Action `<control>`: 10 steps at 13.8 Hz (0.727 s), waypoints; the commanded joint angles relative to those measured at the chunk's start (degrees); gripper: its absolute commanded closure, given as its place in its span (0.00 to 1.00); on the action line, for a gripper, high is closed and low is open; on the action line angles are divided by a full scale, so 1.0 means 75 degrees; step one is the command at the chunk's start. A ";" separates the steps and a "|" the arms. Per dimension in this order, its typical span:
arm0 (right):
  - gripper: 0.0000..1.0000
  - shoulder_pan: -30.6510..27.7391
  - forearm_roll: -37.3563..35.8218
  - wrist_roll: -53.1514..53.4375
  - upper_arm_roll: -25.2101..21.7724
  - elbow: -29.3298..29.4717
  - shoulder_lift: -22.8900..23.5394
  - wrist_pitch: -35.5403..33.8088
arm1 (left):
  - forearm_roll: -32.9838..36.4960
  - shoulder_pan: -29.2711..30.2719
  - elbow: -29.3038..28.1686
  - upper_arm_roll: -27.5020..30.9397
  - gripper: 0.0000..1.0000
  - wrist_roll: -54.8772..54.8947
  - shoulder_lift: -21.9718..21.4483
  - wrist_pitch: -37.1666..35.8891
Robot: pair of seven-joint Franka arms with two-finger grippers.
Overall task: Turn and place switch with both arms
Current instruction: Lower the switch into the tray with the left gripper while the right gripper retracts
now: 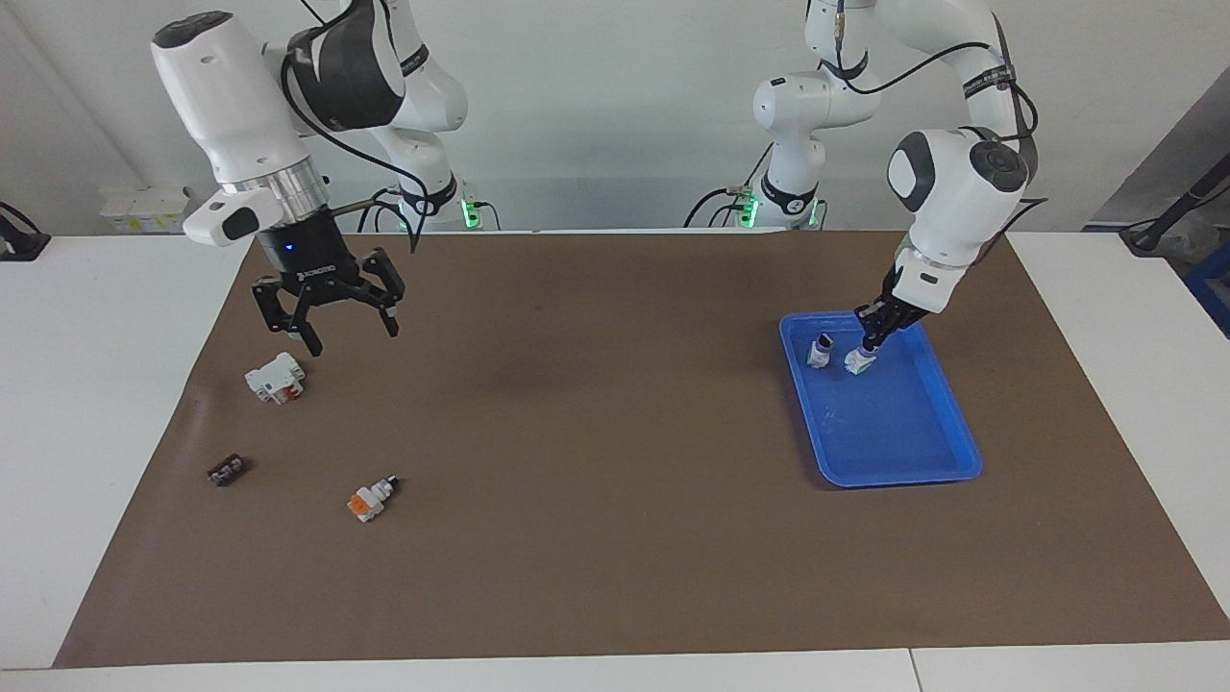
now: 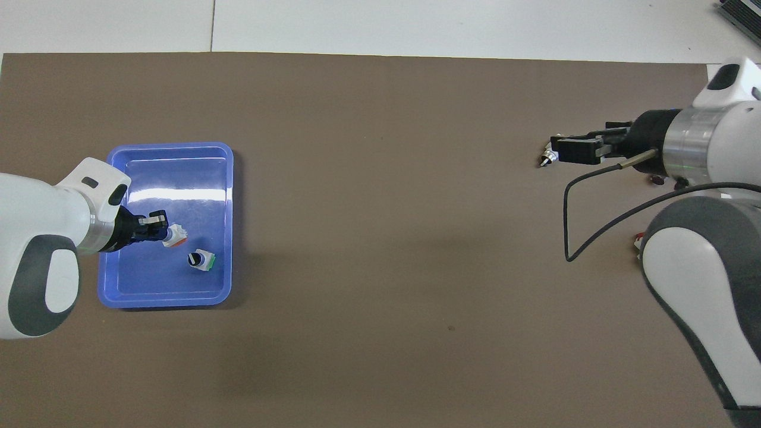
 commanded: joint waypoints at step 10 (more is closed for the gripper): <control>0.00 0.1295 -0.1161 0.1737 -0.2184 0.1706 -0.0316 -0.4234 | 0.0067 -0.0009 -0.0586 -0.0101 0.26 -0.0591 -0.0242 0.0838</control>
